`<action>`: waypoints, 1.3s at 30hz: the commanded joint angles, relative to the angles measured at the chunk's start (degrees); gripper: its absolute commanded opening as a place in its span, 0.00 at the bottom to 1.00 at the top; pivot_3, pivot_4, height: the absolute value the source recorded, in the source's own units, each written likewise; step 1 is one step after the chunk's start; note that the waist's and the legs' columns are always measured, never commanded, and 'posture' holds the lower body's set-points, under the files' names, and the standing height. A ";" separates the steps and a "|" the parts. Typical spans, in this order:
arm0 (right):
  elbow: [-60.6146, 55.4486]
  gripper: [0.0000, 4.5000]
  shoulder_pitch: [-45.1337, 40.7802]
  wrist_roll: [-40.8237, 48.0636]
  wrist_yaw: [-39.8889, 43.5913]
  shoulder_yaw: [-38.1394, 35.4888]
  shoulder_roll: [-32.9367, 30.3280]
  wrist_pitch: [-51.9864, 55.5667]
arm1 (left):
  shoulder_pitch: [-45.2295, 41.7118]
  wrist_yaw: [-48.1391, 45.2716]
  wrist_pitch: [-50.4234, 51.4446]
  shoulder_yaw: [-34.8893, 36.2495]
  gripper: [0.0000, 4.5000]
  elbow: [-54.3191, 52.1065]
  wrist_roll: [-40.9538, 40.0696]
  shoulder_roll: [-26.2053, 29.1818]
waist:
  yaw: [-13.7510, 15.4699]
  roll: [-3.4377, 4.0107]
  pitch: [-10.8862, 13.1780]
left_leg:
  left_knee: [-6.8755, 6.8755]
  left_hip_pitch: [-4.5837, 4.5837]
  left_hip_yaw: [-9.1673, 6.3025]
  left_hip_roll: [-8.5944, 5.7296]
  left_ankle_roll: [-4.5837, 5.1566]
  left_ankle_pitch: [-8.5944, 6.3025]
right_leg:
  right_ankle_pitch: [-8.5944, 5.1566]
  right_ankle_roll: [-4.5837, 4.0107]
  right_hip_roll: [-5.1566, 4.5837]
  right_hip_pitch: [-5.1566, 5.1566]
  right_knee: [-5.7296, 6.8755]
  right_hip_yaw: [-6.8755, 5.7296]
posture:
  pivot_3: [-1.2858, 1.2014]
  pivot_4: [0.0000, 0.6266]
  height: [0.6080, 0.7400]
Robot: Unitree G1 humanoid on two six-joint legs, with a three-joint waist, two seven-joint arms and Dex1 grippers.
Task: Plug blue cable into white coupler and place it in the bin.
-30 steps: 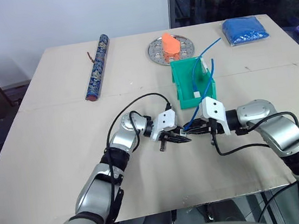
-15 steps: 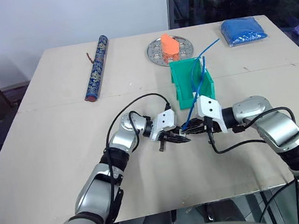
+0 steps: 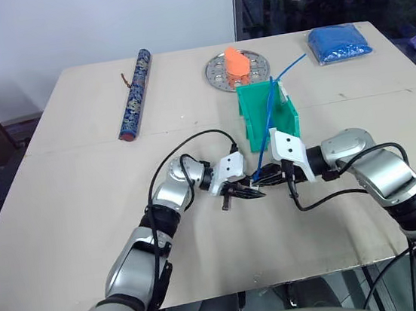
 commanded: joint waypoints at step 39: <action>3.27 0.00 -6.28 15.25 1.20 -14.09 2.20 10.56 | 12.88 12.80 23.56 12.83 0.99 -34.20 -10.54 7.82 | -1.55 0.12 0.05 | -0.20 -0.60 -0.19 0.03 -0.03 0.01 | 0.01 -0.02 0.01 -0.71 0.03 0.06 | 0.52 0.24 1.00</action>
